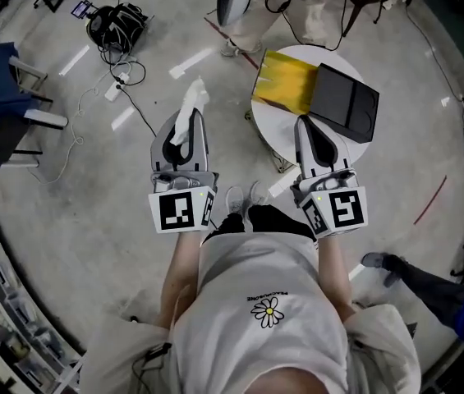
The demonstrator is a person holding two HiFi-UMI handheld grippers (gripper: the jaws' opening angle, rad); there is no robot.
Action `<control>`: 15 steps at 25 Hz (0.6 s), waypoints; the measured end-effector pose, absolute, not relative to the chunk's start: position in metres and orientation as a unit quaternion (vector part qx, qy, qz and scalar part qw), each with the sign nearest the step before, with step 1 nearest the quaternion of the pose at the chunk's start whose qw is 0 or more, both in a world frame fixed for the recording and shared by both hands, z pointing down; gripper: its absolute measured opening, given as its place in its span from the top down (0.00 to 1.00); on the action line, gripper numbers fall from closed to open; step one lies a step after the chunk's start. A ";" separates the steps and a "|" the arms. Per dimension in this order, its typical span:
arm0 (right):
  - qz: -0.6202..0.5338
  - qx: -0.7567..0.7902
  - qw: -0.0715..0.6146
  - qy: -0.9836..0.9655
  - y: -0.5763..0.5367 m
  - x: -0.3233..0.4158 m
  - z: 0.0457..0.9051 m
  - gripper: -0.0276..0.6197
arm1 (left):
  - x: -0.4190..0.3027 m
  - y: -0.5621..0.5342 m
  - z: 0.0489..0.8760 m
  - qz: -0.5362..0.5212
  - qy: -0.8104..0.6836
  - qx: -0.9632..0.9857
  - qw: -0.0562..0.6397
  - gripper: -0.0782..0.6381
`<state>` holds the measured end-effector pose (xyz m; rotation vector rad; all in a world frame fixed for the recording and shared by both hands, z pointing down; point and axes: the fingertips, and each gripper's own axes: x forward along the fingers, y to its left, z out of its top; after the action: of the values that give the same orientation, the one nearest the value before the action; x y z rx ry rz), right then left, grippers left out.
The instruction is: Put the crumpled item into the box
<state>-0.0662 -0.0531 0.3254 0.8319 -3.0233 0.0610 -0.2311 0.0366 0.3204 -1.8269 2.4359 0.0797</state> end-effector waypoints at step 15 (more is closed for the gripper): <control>0.028 0.298 -0.021 -0.954 -0.131 -0.022 0.338 0.95 | -0.178 -0.061 0.322 0.021 0.766 -0.641 0.049 0.83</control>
<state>-0.0223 -0.1310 0.3380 0.9503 -3.0377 0.0898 -0.1785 -0.0611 0.3220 -1.9529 2.3346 0.0625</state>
